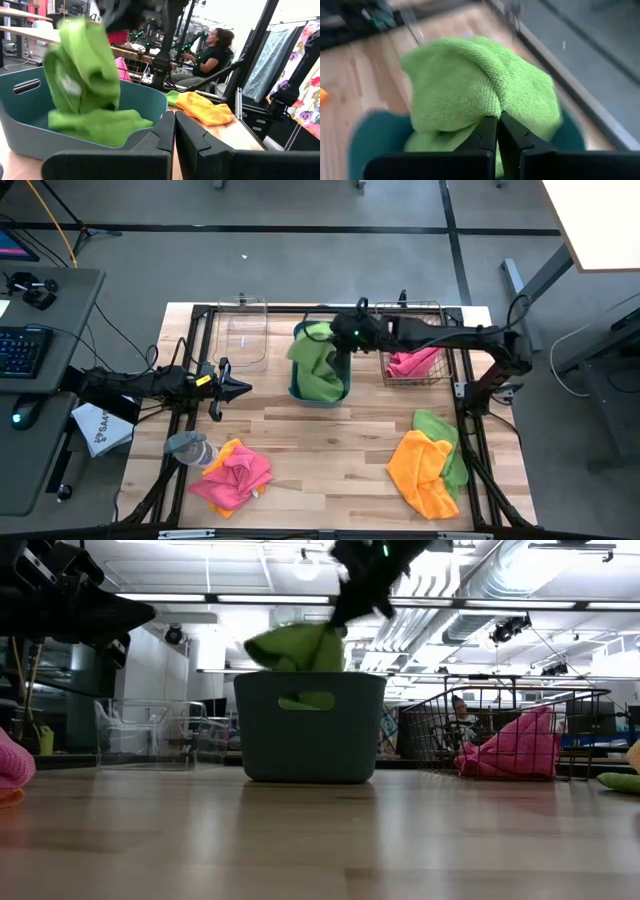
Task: Sort microfiber towel by color & place in baskets
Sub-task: Put the bottom green microfiber cloth into the blue bin
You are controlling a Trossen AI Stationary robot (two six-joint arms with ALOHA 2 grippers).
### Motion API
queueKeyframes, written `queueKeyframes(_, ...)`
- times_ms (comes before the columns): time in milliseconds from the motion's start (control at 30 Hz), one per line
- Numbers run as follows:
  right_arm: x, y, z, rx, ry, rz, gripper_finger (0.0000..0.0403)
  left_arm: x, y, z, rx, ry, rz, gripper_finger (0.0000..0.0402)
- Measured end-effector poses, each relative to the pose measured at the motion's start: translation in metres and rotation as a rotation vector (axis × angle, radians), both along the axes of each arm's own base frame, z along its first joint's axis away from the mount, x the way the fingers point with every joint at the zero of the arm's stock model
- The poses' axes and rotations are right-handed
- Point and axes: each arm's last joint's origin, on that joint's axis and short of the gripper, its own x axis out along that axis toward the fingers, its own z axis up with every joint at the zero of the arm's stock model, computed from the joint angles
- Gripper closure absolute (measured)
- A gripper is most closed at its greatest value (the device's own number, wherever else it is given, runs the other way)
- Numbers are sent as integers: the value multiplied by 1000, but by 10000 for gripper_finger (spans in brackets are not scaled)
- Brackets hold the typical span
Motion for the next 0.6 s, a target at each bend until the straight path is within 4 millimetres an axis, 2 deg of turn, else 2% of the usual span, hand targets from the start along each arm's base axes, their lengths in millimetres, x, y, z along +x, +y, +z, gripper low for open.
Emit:
queueKeyframes(133,-7,3,-39,97,57,-33,403,0,0,0,0,0,0,401)
queueKeyframes(233,-8,8,-52,194,28,-43,402,0,0,0,0,0,0,401)
queueKeyframes(333,-7,10,-52,276,-11,-42,393,0,0,0,0,0,0,401)
queueKeyframes(400,-6,11,-51,290,-17,5,370,0,0,0,0,0,0,401)
queueKeyframes(500,-5,12,-46,274,11,48,314,0,0,0,0,0,0,401)
queueKeyframes(600,-4,11,-28,234,29,76,245,0,0,0,0,0,0,401)
